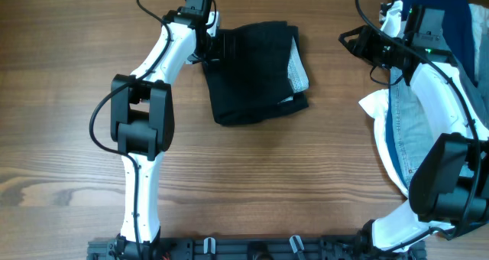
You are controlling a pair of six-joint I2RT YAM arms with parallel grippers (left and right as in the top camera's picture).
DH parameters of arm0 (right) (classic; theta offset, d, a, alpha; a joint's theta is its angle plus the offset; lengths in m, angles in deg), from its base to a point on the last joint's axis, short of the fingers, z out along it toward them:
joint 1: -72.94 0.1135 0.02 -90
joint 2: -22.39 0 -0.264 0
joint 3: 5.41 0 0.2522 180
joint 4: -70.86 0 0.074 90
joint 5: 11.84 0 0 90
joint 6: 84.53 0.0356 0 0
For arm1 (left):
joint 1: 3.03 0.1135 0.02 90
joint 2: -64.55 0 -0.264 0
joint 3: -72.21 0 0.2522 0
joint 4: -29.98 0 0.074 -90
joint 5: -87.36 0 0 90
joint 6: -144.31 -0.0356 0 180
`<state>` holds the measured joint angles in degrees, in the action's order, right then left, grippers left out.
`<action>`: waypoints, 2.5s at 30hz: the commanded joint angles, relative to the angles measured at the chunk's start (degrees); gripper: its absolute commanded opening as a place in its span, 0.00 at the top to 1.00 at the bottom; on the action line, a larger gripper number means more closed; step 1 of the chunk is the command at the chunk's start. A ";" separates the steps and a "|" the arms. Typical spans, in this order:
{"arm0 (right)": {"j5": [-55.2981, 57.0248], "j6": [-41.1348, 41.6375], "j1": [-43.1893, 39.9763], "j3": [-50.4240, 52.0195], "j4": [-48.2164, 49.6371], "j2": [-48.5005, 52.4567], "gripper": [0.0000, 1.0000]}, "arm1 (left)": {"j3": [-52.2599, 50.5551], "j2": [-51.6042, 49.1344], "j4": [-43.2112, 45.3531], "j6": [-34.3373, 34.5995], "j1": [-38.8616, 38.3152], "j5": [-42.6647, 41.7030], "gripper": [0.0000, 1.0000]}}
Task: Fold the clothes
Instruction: 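Lift the folded shorts with the left gripper and carry them to the top-left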
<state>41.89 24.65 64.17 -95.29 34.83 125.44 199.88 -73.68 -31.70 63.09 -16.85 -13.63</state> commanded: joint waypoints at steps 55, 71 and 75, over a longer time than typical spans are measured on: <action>1.05 -2.71 -1.40 0.28 -2.47 0.31 0.48 | -3.06 -3.54 2.23 -29.55 -30.91 27.04 0.69; 2.01 -2.49 -1.40 0.28 -2.64 0.31 0.50 | 1.31 -1.90 5.14 -10.82 -18.29 41.75 0.96; 2.03 -2.51 -1.40 0.28 -2.67 0.31 0.50 | 4.87 -1.90 5.99 -10.88 -12.98 41.72 0.96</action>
<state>42.91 23.12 62.96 -95.29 32.21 125.44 200.31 -74.56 -26.69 49.21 -34.55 24.60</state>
